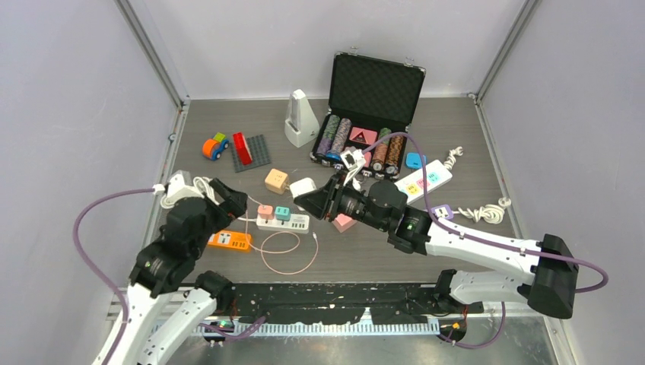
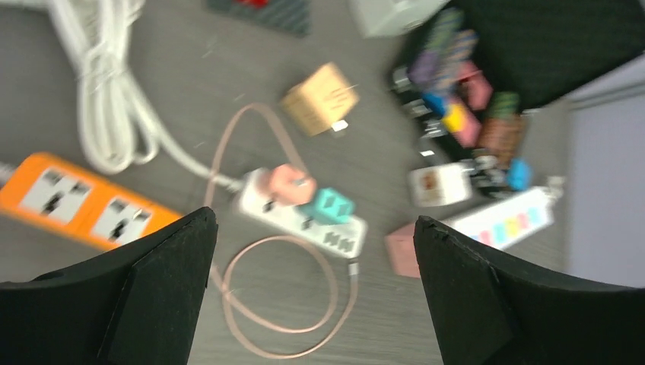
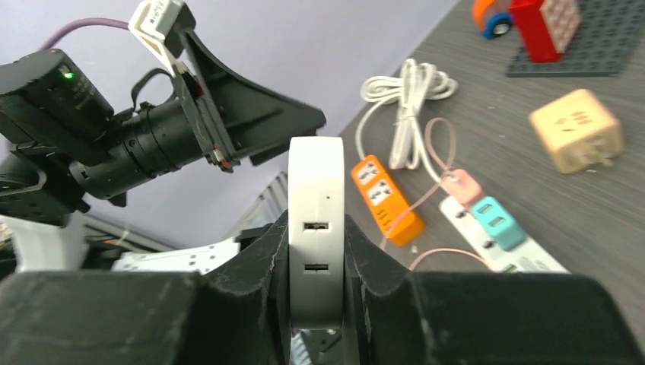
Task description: Insert the plug
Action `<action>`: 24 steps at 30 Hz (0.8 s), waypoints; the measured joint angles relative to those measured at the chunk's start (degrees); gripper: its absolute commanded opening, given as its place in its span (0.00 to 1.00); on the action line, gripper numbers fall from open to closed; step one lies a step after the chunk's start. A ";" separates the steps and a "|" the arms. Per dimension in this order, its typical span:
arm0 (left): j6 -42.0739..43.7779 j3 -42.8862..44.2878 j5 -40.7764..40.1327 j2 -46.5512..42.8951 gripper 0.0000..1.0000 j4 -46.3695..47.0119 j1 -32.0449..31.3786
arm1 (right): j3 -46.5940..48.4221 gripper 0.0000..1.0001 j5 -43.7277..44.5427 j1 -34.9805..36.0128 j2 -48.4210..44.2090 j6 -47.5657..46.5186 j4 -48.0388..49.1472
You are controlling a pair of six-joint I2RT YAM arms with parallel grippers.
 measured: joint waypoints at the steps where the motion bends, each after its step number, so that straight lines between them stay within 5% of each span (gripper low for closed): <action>1: -0.57 -0.37 -1.03 1.38 1.00 -1.64 0.37 | -0.15 0.05 0.79 -0.42 -0.42 -0.90 -1.16; 8: -3.65 -7.52 2.54 11.72 0.85 -7.45 11.72 | -0.87 0.05 4.11 -2.73 -4.13 -4.90 -6.58; 12: -4.44 -12.46 6.78 14.80 0.87 -7.54 19.39 | -1.55 0.05 4.92 -3.04 -5.86 -5.97 -7.30; 24: -7.54 -16.22 9.81 27.91 0.82 -2.32 20.41 | -3.02 0.05 5.64 -4.81 -6.82 -6.99 -9.42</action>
